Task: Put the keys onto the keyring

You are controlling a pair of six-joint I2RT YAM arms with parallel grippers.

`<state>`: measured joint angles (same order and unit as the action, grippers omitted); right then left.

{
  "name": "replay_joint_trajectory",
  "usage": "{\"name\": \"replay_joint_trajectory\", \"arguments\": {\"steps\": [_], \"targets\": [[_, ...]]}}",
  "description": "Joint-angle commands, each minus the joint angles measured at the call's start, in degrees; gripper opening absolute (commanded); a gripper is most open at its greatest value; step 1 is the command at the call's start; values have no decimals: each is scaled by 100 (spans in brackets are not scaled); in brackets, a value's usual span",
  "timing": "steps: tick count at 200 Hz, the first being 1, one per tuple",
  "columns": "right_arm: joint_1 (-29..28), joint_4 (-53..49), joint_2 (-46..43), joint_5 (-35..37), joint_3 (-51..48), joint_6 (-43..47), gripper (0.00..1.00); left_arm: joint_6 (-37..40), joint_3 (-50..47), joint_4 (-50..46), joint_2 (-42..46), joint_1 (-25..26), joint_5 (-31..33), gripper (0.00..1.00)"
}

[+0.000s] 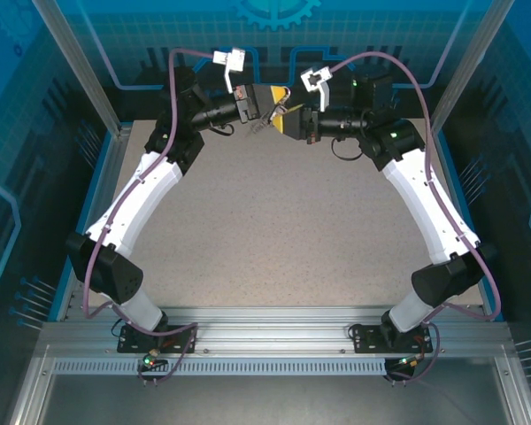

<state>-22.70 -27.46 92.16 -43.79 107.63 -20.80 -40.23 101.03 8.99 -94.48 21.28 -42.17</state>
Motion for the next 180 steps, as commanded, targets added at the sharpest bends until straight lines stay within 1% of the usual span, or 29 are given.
{"name": "replay_joint_trajectory", "arguments": {"steps": [1,15,34,65,94,116,156,180], "targets": [[356,94,-295,-272,-398,-271,37,23,-66,308,95,52,79,0],[715,469,-574,-348,-742,-589,39,16,-76,312,105,52,70,0],[1084,783,-826,-405,-960,-865,40,-14,-93,364,105,52,69,0],[1284,1014,-944,-255,-846,-1148,40,-70,-109,435,79,48,43,0],[1232,1625,-829,-118,-731,-1746,40,-126,-141,496,79,52,52,0],[1089,2013,-660,-52,-573,-2093,40,-131,-140,501,80,56,60,0],[718,2218,-312,68,-197,-2288,40,-137,-137,508,79,58,86,0],[594,2306,-161,76,-98,-2359,40,-130,-142,507,83,58,87,0]]}}
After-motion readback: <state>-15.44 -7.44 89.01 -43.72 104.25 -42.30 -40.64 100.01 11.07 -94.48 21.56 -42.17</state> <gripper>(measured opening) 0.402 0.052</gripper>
